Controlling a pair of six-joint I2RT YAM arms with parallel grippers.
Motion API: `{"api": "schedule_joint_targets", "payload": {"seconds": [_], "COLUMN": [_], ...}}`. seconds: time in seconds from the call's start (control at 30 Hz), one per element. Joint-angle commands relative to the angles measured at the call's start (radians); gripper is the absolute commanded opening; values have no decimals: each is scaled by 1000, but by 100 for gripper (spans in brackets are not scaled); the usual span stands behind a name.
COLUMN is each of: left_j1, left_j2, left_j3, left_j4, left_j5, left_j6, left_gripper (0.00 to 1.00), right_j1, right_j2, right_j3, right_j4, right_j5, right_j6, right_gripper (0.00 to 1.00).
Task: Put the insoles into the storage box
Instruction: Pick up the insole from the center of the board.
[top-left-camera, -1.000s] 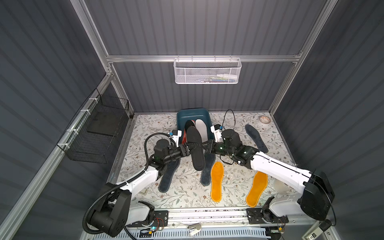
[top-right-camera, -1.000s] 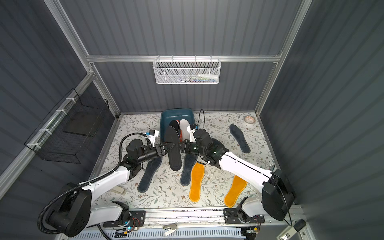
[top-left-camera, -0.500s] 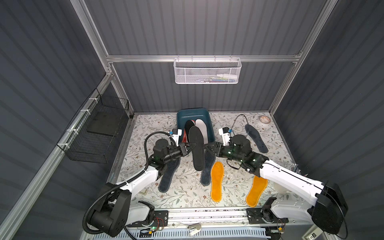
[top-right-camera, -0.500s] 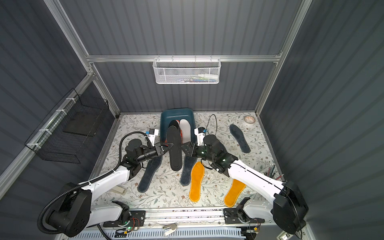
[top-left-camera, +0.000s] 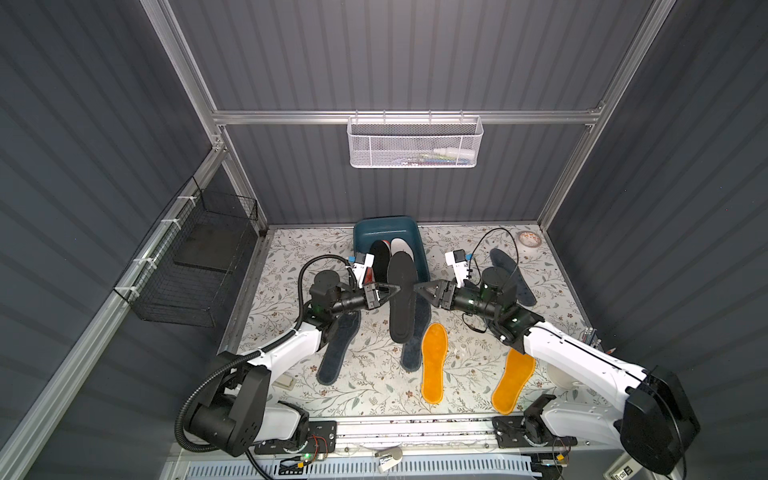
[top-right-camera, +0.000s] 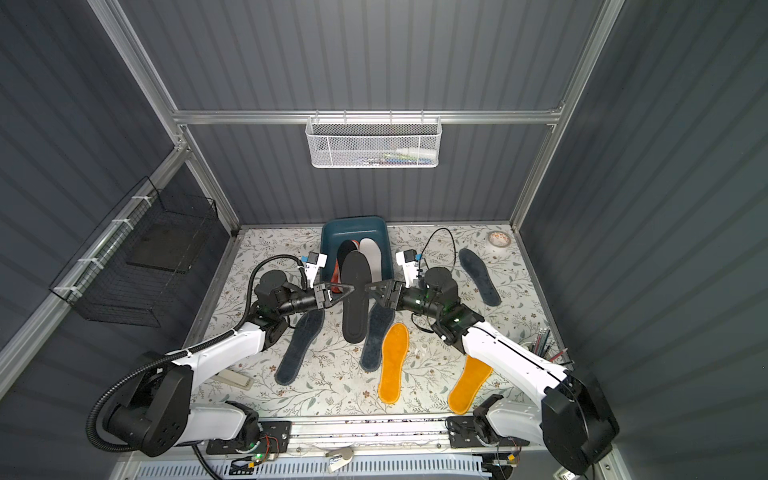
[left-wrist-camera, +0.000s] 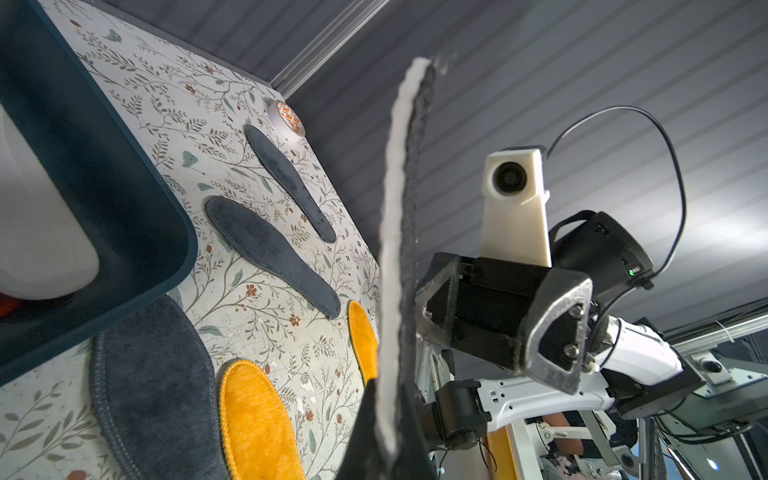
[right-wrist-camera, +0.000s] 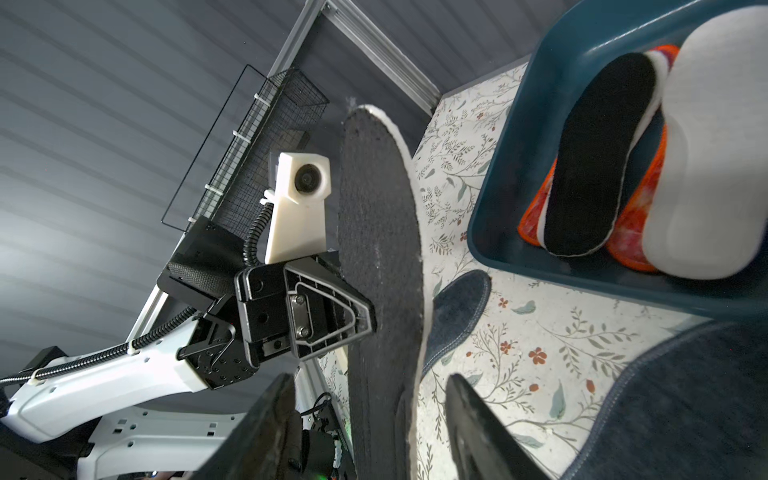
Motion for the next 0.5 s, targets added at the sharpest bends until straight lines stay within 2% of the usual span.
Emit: {"api": "schedule_joint_targets", "payload": {"seconds": [0.0, 0.1, 0.4, 0.47], "left_j1": [-3, -3, -2, -2], "left_j2": [11, 20, 48, 45], "left_j3": [30, 33, 41, 42], "left_j4": [58, 69, 79, 69], "left_j5": [44, 47, 49, 46], "left_j6": [-13, -17, -27, -22], "left_gripper": [0, 0, 0, 0], "right_j1": [12, 25, 45, 43], "right_j2": [38, 72, 111, 107], "right_j3": [15, 19, 46, 47], "right_j4": [91, 131, 132, 113], "right_j5": [-69, -79, -77, -61], "right_j6": [27, 48, 62, 57], "right_gripper": [57, 50, 1, 0]}}
